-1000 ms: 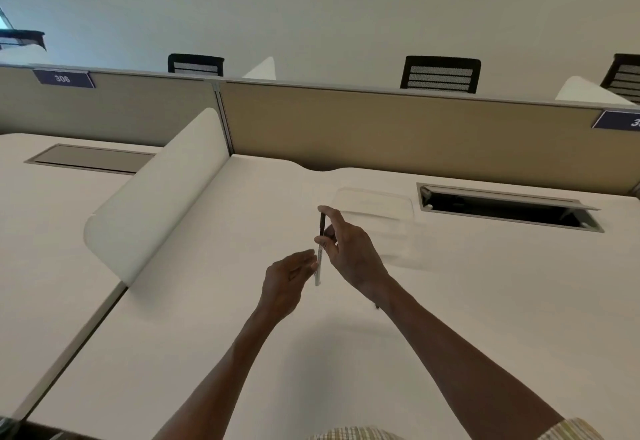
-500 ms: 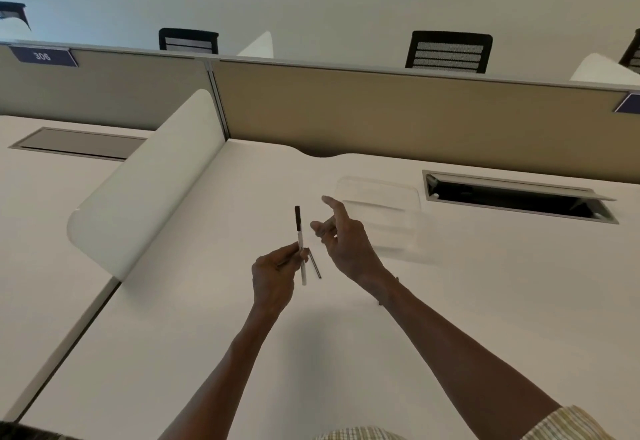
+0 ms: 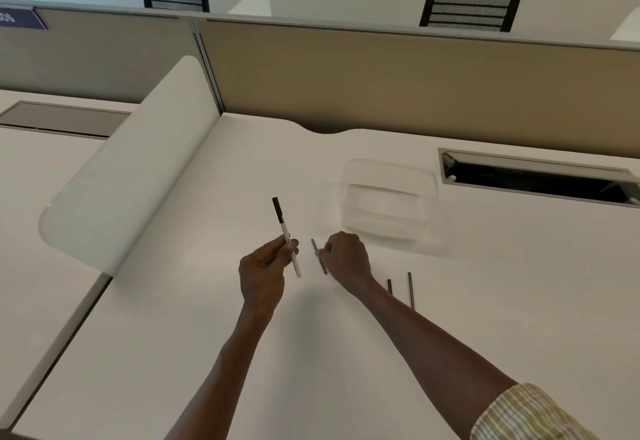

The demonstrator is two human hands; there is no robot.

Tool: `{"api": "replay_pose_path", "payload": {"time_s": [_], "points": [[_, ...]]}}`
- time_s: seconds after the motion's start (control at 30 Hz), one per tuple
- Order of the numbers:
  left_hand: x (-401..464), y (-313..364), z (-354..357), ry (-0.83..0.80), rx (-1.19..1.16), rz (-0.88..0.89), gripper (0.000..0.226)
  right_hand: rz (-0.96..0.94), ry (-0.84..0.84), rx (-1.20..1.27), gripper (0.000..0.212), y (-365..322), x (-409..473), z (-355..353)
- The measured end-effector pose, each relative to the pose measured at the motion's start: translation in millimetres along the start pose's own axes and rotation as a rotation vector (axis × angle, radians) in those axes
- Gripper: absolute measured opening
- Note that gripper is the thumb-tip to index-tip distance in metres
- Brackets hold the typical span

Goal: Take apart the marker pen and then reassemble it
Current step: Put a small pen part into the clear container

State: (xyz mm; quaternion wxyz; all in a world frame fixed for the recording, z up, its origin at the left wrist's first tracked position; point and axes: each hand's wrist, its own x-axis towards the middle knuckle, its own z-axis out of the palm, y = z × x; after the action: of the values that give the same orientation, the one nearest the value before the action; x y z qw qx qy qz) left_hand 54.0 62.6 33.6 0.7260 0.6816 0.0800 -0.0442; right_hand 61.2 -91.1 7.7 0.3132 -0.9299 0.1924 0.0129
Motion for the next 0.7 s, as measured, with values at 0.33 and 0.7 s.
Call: {"api": "replay_pose_path", "payload": {"time_s": [0.33,0.7], "points": [[3,1,12,-0.028,-0.011,-0.036,0.015,0.004,0.031,-0.133,0.014,-7,-1,16],[-11,8,18,-0.059,0.002,-0.024,0.013,0.049,-0.017,0.011,0.018,4,-3,-8]]}}
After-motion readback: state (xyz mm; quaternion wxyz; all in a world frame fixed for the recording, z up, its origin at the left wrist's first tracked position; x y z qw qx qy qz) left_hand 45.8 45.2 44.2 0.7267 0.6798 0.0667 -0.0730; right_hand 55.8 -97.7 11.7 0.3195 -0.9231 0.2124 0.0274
